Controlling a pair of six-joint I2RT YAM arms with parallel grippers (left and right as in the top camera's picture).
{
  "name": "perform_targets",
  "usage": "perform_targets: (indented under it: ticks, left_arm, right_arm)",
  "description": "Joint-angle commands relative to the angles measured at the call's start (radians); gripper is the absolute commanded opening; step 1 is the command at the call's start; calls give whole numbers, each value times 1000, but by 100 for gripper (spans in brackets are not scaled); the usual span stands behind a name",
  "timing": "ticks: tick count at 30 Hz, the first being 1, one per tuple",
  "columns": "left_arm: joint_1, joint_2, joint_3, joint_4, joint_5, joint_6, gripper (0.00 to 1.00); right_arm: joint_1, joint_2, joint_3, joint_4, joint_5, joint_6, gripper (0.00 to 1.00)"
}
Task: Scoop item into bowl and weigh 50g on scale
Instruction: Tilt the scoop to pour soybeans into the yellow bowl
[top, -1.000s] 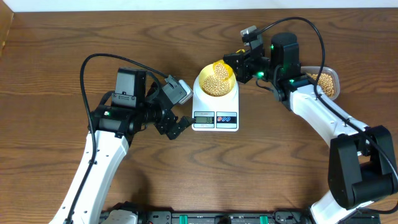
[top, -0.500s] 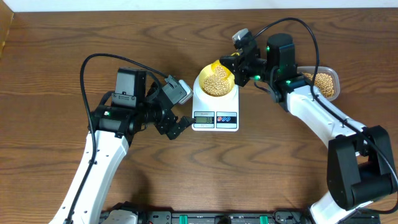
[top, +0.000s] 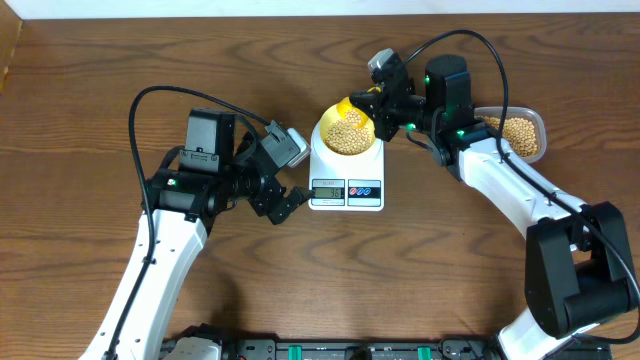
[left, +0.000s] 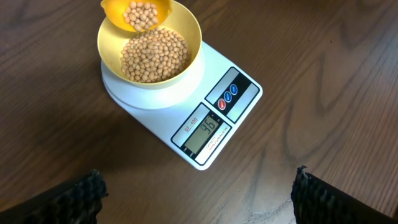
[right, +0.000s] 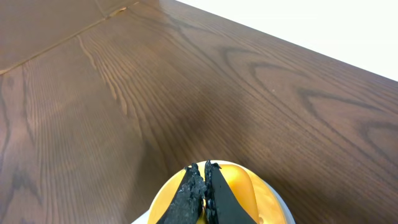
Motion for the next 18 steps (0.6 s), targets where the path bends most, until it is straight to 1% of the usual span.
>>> perform_targets:
  ticks: [1,5,9,18]
  left_arm:
    - [4,6,-8,-3,13,14,98]
    - [4,6,-7,-3,13,14,98]
    - [4,6,-7,-3,13,14,98]
    - [4,6,-7,-3,13,14,98]
  right_arm:
    - [7,10,-3,3,-7,24,1]
    - [7,10,-3,3,-7,38,1]
    - [7,10,-3,3,-7,90,1]
    - [7,10,-3,3,-7,161,1]
